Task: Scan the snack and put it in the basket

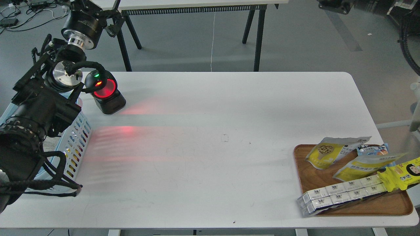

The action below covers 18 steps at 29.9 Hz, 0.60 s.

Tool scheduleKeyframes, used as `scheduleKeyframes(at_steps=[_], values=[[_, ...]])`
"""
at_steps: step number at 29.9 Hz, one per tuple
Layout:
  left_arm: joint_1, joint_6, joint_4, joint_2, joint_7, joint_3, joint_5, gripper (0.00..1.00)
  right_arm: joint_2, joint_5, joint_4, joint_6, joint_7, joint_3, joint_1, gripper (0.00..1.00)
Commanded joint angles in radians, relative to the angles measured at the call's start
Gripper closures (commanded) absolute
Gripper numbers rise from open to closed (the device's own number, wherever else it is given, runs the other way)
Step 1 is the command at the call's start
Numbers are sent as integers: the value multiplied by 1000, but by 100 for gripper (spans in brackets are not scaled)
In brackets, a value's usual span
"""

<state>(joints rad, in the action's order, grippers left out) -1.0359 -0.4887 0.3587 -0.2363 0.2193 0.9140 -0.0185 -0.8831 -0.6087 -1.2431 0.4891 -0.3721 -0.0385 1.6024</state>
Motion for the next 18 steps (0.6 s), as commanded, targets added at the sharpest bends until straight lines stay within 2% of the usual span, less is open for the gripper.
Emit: scheduleKeyframes(at_steps=[1, 4, 10, 13, 16, 18], values=[[-6, 0, 0, -3, 0, -1, 0, 0, -14, -240, -110, 0, -2, -99, 86, 3], [-7, 0, 0, -3, -1, -3, 0, 0, -13, -437, -180, 0, -4, -191, 143, 3], [-1, 0, 0, -5, 0, -1, 0, 0, 19, -627, -320, -49, -22, -429, 258, 3], [0, 0, 0, -4, 0, -1, 0, 0, 49, -721, -341, -63, -22, -495, 274, 7], [-3, 0, 0, -6, 2, -1, 0, 0, 50, -905, -354, -66, -24, -553, 274, 15], [-3, 0, 0, -12, 3, 3, 0, 0, 44, -1024, -352, -78, -40, -601, 272, 15]])
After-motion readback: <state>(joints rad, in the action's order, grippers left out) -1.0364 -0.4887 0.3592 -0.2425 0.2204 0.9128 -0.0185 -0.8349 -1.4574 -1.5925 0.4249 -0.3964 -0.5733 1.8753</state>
